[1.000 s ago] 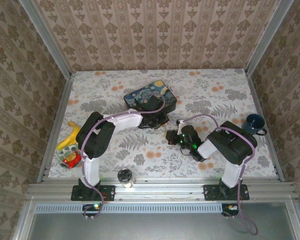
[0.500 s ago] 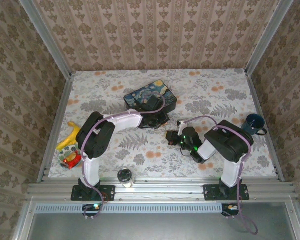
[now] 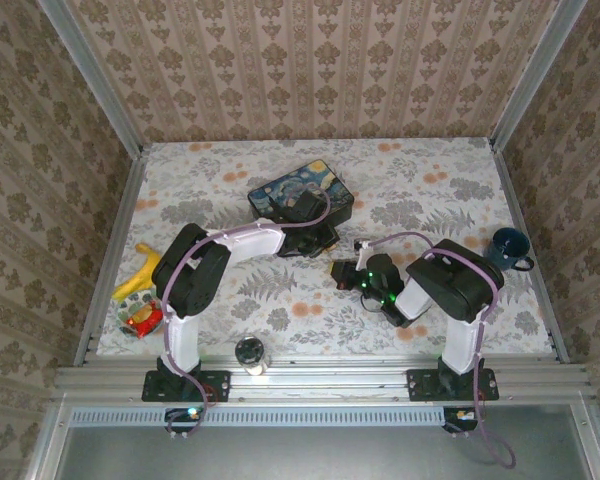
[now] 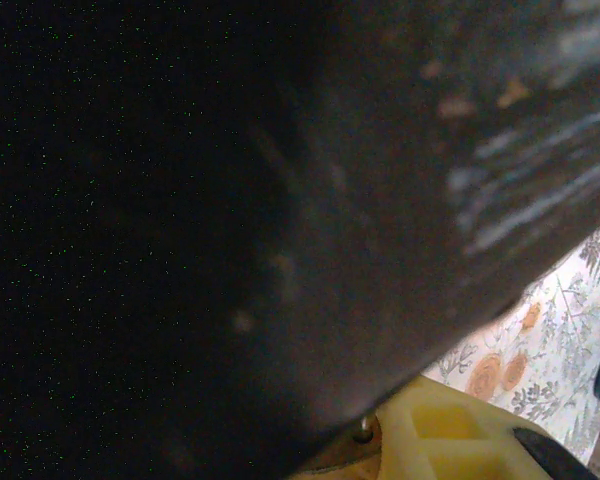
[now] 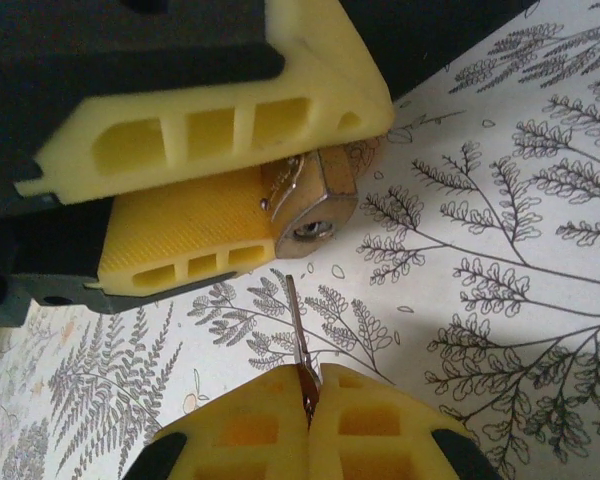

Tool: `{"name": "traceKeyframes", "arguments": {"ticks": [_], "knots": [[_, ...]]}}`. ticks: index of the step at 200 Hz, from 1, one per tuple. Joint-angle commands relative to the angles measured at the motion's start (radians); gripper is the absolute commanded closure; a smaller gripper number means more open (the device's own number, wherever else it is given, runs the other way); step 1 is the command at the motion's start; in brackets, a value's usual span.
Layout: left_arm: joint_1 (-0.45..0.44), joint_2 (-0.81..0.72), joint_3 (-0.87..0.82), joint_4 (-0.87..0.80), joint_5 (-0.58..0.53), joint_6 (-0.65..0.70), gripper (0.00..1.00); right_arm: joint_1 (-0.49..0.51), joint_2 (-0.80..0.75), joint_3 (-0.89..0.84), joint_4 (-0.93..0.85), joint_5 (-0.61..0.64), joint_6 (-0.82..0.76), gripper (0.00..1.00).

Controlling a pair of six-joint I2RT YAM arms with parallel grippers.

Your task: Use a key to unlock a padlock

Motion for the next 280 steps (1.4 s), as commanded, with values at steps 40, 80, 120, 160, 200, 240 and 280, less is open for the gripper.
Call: {"name": "traceKeyframes", "arguments": {"ticks": [40,80,120,160,200,240,280], "knots": [[-0.003,0.041,-0.055,-0.035,0.114,-0.095,0.92,-0.028,0.008,-0.028,0.060,0.004,0.023,1.00],[-0.005,0.044,-0.053,-0.031,0.117,-0.098,0.92,-0.035,-0.004,-0.030,0.061,-0.002,0.023,1.00],[-0.005,0.051,-0.053,-0.029,0.122,-0.102,0.92,-0.041,-0.015,-0.028,0.060,-0.003,0.022,1.00],[-0.004,0.057,-0.049,-0.029,0.127,-0.100,0.92,-0.047,-0.013,-0.013,0.060,-0.015,0.026,1.00],[-0.006,0.064,-0.047,-0.027,0.135,-0.101,0.92,-0.049,0.001,0.005,0.062,-0.032,0.033,1.00],[-0.005,0.066,-0.047,-0.024,0.138,-0.101,0.92,-0.049,0.003,0.017,0.059,-0.040,0.033,1.00],[-0.007,0.065,-0.048,-0.024,0.139,-0.100,0.92,-0.050,0.013,0.027,0.058,-0.026,0.044,1.00]]}}
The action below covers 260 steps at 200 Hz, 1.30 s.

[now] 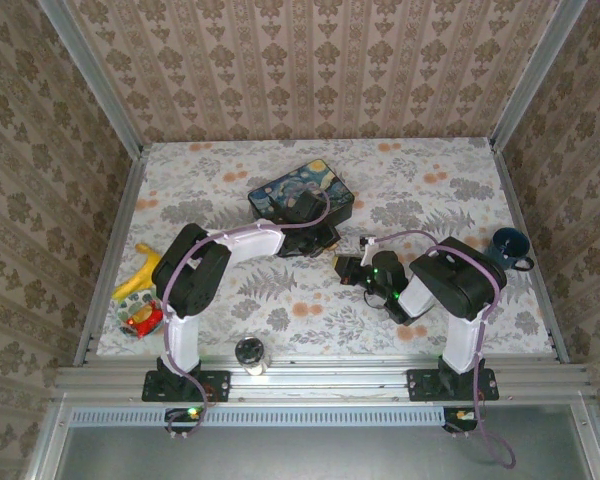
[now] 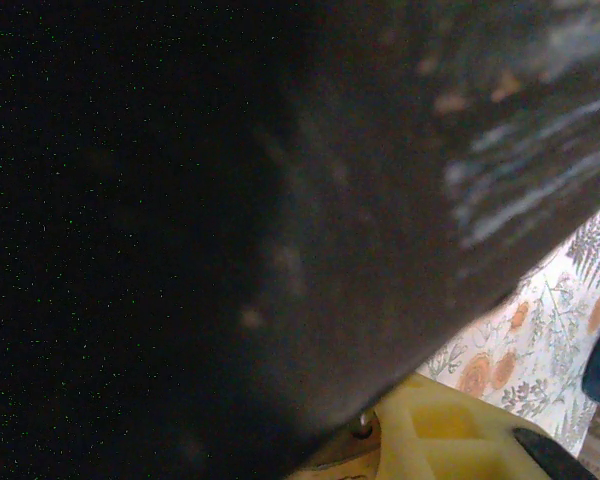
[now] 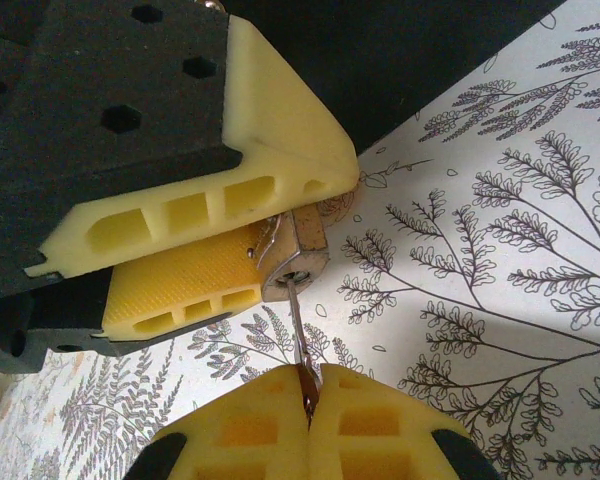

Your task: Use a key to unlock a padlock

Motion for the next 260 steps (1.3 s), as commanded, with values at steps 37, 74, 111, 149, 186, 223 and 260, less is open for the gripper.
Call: {"name": "traceKeyframes", "arguments": {"ticks": [37,74,111,149,186,223,260], "knots": [[-0.008,0.065,-0.037,-0.057,0.133,-0.099,0.92,-0.011,0.024,0.039,0.031,0.004,0.042,1.00],[-0.007,0.067,-0.035,-0.057,0.137,-0.097,0.92,-0.018,0.018,0.047,0.017,0.008,0.054,1.00],[-0.007,0.067,-0.037,-0.057,0.137,-0.098,0.93,-0.031,0.015,0.043,0.018,0.007,0.080,1.00],[-0.006,0.070,-0.033,-0.054,0.142,-0.099,0.94,-0.037,0.002,0.063,-0.023,-0.017,0.101,1.00],[-0.006,0.069,-0.033,-0.053,0.145,-0.100,0.94,-0.037,-0.016,0.070,-0.049,-0.030,0.095,1.00],[-0.004,0.066,-0.039,-0.048,0.144,-0.101,0.94,-0.037,-0.040,0.065,-0.085,-0.027,0.081,1.00],[-0.004,0.067,-0.040,-0.042,0.147,-0.103,0.94,-0.037,-0.047,0.065,-0.100,-0.031,0.075,1.00]]}}
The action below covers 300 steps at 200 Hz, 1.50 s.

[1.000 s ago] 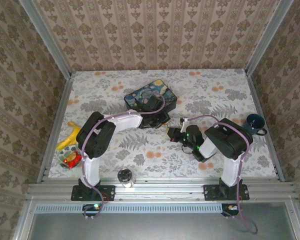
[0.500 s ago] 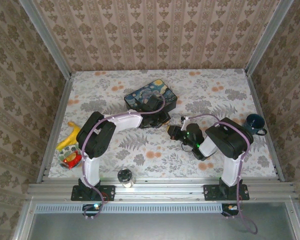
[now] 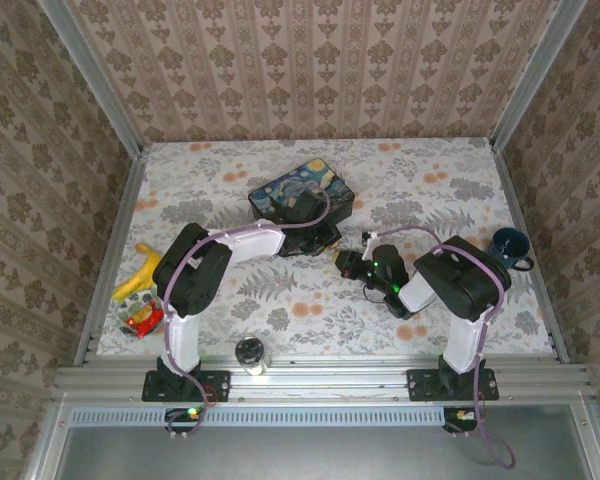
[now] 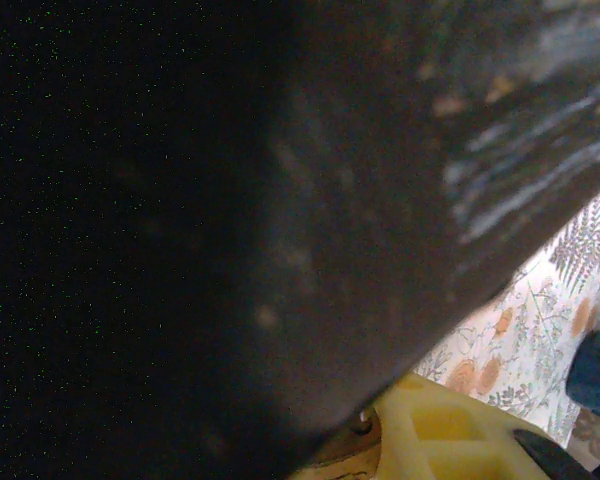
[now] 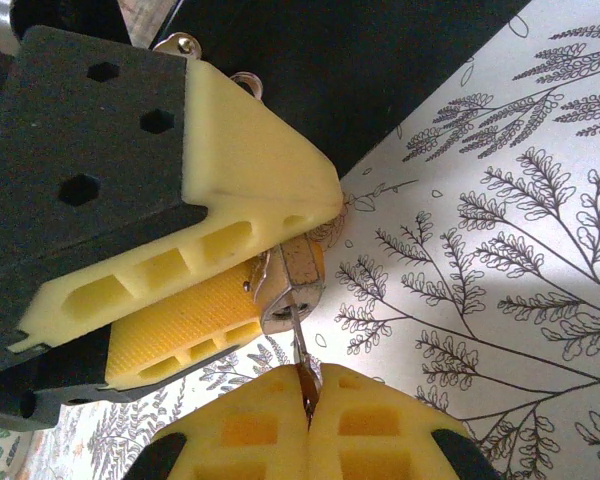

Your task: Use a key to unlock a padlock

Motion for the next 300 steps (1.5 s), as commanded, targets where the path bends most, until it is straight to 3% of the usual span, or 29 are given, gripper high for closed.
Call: {"name": "traceKeyframes", "arguments": {"ticks": [1,300], "knots": [[-0.005,0.059,-0.040,-0.074,0.137,-0.089,0.94,-0.006,-0.024,0.024,-0.020,-0.006,-0.017,1.00],[-0.012,0.062,-0.061,-0.038,0.148,-0.083,0.94,-0.004,-0.058,0.077,-0.149,-0.072,-0.050,1.00]]}}
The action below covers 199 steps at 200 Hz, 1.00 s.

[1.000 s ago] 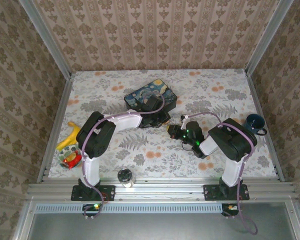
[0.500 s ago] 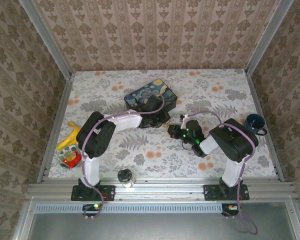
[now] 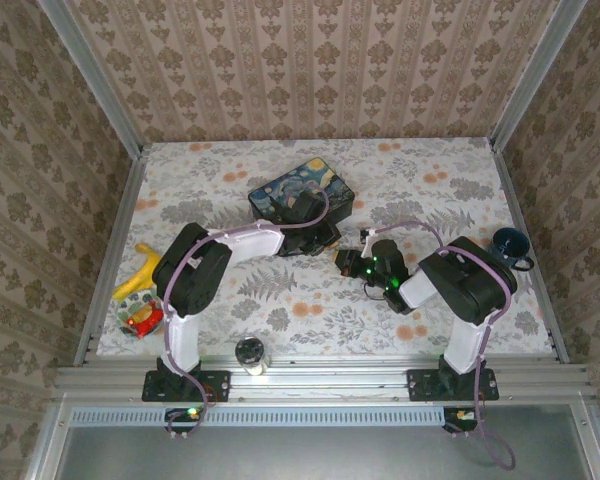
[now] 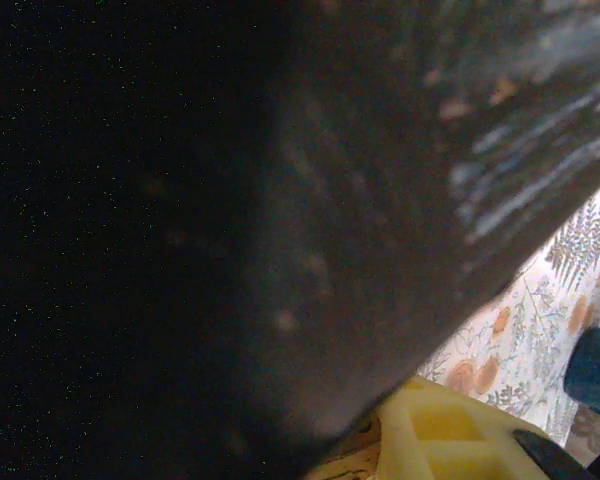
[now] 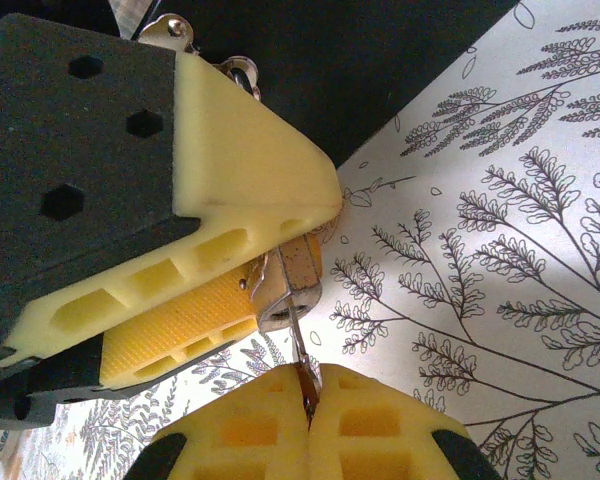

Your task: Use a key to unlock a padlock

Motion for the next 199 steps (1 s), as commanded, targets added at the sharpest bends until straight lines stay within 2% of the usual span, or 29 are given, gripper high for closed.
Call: {"name": "traceKeyframes", "arguments": {"ticks": [1,199], "knots": [[-0.018,0.062,-0.051,-0.061,0.140,-0.094,0.94,0.005,-0.024,0.039,-0.025,-0.029,-0.020,1.00],[-0.024,0.071,-0.035,-0.053,0.171,-0.101,0.94,0.007,-0.047,0.130,-0.163,-0.061,-0.057,1.00]]}}
